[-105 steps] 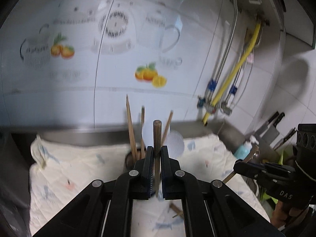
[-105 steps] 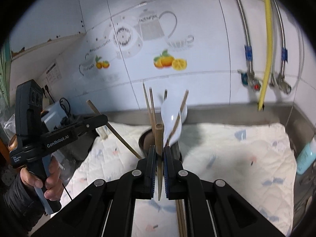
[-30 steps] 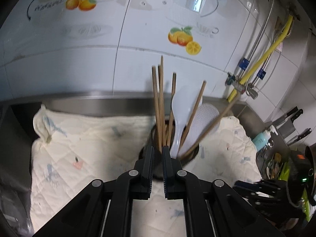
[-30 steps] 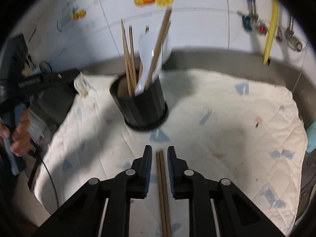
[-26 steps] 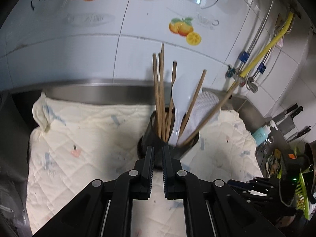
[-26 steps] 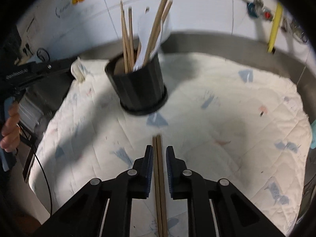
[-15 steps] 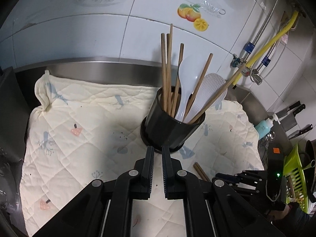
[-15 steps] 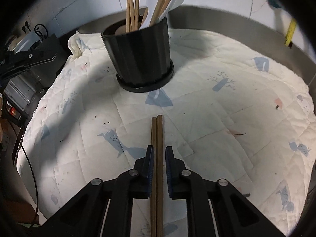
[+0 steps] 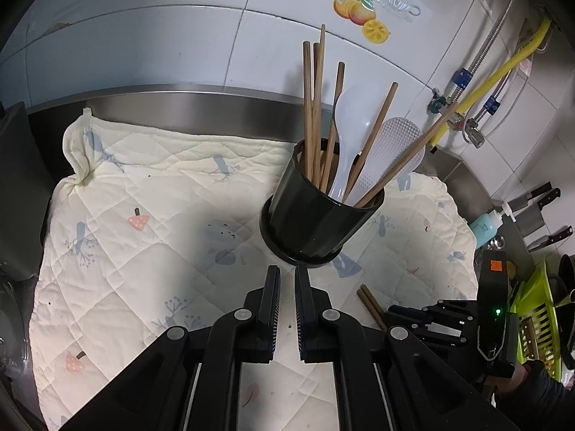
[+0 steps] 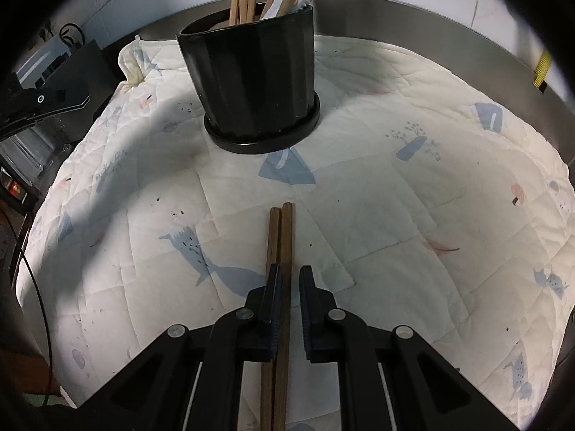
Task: Organize utensils
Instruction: 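Lower both grippers onto the last two chopsticks on the cloth and close them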
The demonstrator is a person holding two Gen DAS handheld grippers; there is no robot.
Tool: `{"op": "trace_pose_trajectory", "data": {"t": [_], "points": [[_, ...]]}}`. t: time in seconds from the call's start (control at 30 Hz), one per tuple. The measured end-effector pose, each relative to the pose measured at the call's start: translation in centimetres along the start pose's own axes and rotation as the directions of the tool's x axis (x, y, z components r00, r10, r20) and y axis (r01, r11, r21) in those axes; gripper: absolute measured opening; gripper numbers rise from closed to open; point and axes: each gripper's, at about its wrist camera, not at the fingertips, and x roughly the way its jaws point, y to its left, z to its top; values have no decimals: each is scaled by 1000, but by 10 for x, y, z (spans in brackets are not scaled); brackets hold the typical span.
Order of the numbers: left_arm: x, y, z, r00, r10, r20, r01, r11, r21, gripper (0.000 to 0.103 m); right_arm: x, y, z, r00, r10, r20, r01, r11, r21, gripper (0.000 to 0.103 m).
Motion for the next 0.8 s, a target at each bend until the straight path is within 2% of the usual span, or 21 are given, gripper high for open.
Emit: {"op": "trace_pose_trajectory", "data": {"t": [0.7,0.8], "points": [[13,-2,-8,999,-12,-44,11,1000,-6,9,21,9,22,1000,11,-21,-13,998,-54,12],[17,-8,-12,998,-20,-62,20,1000,1,9,20,7,22,1000,13,-15,-13,999,-41,10]]}}
